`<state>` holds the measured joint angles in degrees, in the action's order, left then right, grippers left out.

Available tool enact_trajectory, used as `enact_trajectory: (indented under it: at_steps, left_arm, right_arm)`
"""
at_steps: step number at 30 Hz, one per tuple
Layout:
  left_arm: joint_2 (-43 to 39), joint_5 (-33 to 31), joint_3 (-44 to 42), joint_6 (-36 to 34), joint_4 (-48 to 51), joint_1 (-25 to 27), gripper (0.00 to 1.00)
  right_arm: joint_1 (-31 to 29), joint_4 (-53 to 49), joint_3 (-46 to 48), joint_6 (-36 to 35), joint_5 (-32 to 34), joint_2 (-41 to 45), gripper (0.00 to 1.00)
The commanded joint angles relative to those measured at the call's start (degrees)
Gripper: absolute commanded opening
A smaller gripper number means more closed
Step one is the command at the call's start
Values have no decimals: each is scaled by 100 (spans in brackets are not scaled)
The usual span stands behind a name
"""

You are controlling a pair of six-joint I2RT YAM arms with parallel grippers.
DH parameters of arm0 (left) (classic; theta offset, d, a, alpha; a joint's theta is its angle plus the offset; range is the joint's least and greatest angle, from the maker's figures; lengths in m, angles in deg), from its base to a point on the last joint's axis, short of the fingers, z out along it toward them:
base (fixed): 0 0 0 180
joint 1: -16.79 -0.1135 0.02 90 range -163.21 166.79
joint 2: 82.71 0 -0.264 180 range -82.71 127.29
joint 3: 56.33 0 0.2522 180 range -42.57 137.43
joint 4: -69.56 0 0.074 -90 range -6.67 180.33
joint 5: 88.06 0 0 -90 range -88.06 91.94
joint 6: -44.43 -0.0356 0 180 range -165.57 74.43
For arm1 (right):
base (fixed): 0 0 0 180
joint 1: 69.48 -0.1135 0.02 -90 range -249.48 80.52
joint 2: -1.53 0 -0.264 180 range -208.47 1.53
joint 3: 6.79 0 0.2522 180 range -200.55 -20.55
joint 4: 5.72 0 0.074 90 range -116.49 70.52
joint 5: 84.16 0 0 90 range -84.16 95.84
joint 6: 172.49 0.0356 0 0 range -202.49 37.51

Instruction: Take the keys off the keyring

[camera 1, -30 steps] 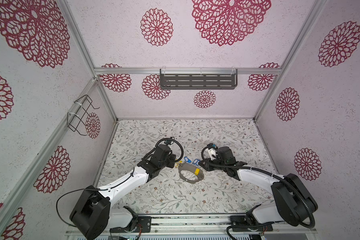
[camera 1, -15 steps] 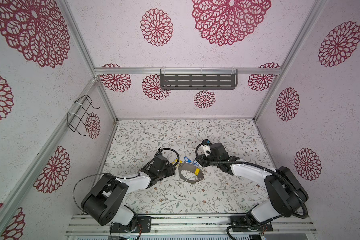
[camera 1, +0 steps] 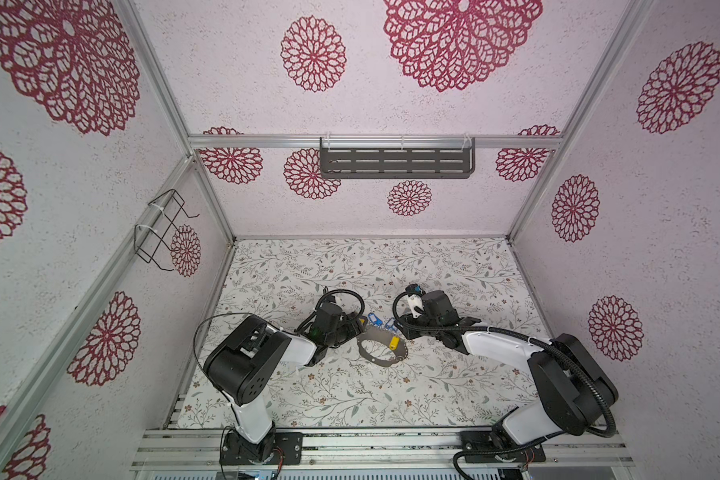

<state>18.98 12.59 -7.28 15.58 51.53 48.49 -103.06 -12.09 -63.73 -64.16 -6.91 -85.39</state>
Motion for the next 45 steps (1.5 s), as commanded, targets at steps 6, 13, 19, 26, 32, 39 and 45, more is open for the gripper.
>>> enact_trajectory:
  at_steps: [6, 13, 19, 26, 32, 39, 45]
  left_arm:
    - [-402, -267, 562, -1070, 1174, 204, 63]
    - [-295, -151, 1277, -1781, 2099, 574, 63]
    - [-808, -1004, 1279, -2219, 2870, 572, 63]
    - [-1155, -1769, 1605, -2702, 4278, 404, 49]
    - [-528, -1394, 2374, -3744, 5174, 381, 28]
    - [-109, -547, 2781, -4076, 5078, -42, 19]
    - [279, -26, 2965, -3866, 4866, -50, 25]
  right_arm:
    - [53, 137, 88, -179, 10, 96, 27]
    - [62, 252, 151, -102, -104, -10, 27]
    - [71, 243, 305, -131, -46, 117, 27]
    - [115, 338, 416, -110, -53, 120, 27]
    - [124, 421, 451, -57, -126, 68, 27]
    - [159, 379, 554, -90, -61, 198, 27]
    - [211, 444, 661, -84, -66, 245, 27]
